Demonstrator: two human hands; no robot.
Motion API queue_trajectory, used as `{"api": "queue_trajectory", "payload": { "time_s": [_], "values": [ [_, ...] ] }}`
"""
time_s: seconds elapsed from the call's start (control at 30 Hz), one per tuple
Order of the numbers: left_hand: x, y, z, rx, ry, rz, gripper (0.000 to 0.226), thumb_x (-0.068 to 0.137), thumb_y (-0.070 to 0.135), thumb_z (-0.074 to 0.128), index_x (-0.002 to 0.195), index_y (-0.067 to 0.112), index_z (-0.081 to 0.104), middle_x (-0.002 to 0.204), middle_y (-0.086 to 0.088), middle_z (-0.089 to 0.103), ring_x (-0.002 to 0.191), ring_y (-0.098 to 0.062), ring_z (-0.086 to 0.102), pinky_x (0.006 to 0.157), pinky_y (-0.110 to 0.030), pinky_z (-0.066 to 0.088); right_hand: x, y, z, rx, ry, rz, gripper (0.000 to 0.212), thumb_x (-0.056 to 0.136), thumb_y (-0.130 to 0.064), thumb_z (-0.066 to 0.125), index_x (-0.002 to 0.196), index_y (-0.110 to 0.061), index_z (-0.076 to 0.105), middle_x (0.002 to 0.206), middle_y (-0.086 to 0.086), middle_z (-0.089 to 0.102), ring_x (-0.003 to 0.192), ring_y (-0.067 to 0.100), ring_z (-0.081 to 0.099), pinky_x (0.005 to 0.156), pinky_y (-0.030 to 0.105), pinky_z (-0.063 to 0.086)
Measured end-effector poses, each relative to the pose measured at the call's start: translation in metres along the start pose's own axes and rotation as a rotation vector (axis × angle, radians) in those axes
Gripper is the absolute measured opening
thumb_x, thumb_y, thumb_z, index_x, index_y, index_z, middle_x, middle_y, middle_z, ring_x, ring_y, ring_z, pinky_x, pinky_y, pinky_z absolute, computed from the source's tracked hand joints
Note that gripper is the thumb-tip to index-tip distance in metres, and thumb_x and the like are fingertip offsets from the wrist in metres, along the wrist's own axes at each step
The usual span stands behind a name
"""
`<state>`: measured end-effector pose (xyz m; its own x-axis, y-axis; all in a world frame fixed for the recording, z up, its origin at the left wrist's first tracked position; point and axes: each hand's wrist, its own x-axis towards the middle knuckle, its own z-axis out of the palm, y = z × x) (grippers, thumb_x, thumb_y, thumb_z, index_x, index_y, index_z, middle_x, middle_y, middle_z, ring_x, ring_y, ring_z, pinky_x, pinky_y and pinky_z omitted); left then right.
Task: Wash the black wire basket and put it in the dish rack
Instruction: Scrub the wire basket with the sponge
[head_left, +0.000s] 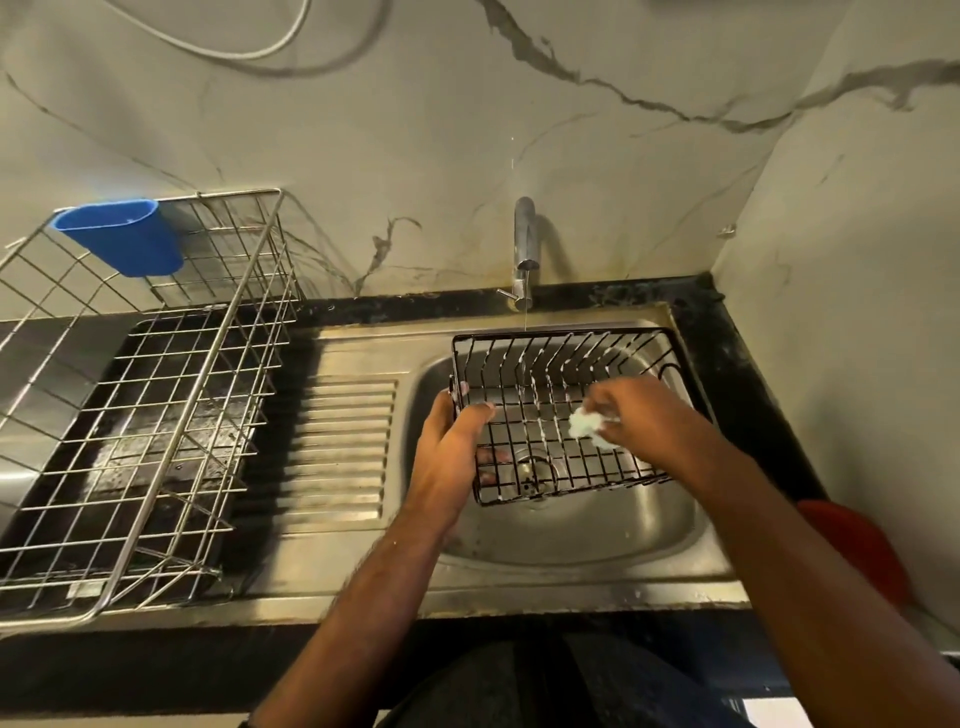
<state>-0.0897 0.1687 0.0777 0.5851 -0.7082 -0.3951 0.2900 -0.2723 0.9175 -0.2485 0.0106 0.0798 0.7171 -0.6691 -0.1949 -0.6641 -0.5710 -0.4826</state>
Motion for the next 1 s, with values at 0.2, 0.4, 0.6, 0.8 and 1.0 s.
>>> {"api": "queue_trajectory", "payload": {
  "time_s": [0.2,0.4,0.6,0.8,1.0],
  "values": [
    [-0.002,0.001,0.006,0.067,-0.056,0.012,0.022,0.091,0.034,0.061,0.11,0.045,0.059,0.121,0.0,0.07,0.079,-0.026,0.074,0.064,-0.035,0.052,-0.004,-0.026,-0.019,0.156,0.528,-0.105,0.031,0.092,-0.013,0.068,0.122,-0.019,0.065,0.106,-0.009,0.057,0.084,-0.007,0.052,0.076,0.008,0.047],
    [-0.001,-0.002,0.006,0.125,-0.05,0.011,0.049,0.074,0.046,0.062,0.122,0.047,0.059,0.121,-0.001,0.071,0.084,-0.031,0.075,0.068,-0.042,0.053,0.003,-0.037,-0.015,0.132,0.515,-0.199,0.035,0.093,-0.008,0.064,0.127,-0.018,0.063,0.117,-0.004,0.055,0.093,0.0,0.053,0.075,0.002,0.042],
    [0.005,-0.006,-0.003,0.202,0.042,-0.002,0.04,0.077,0.05,0.061,0.114,0.062,0.057,0.115,0.005,0.073,0.092,-0.03,0.075,0.081,-0.049,0.057,0.001,-0.012,-0.018,0.102,0.54,-0.11,0.036,0.091,-0.008,0.067,0.124,-0.021,0.066,0.112,-0.005,0.06,0.092,0.003,0.057,0.074,0.002,0.041],
    [0.002,0.0,0.017,0.205,0.016,-0.009,0.03,0.074,0.049,0.059,0.103,0.052,0.061,0.113,0.005,0.073,0.088,-0.034,0.076,0.07,-0.043,0.054,-0.008,0.015,-0.01,0.092,0.534,0.052,0.031,0.093,-0.009,0.064,0.121,-0.02,0.065,0.12,0.002,0.062,0.098,0.014,0.063,0.09,0.031,0.055],
    [-0.004,0.002,0.05,0.467,0.001,0.096,0.036,0.076,0.058,0.06,0.108,0.071,0.053,0.112,0.012,0.07,0.098,-0.019,0.07,0.101,-0.051,0.051,-0.057,0.062,-0.014,0.11,0.626,0.262,0.03,0.095,-0.013,0.06,0.124,-0.017,0.066,0.123,0.004,0.061,0.101,0.012,0.059,0.09,0.018,0.039]
  ]
}}
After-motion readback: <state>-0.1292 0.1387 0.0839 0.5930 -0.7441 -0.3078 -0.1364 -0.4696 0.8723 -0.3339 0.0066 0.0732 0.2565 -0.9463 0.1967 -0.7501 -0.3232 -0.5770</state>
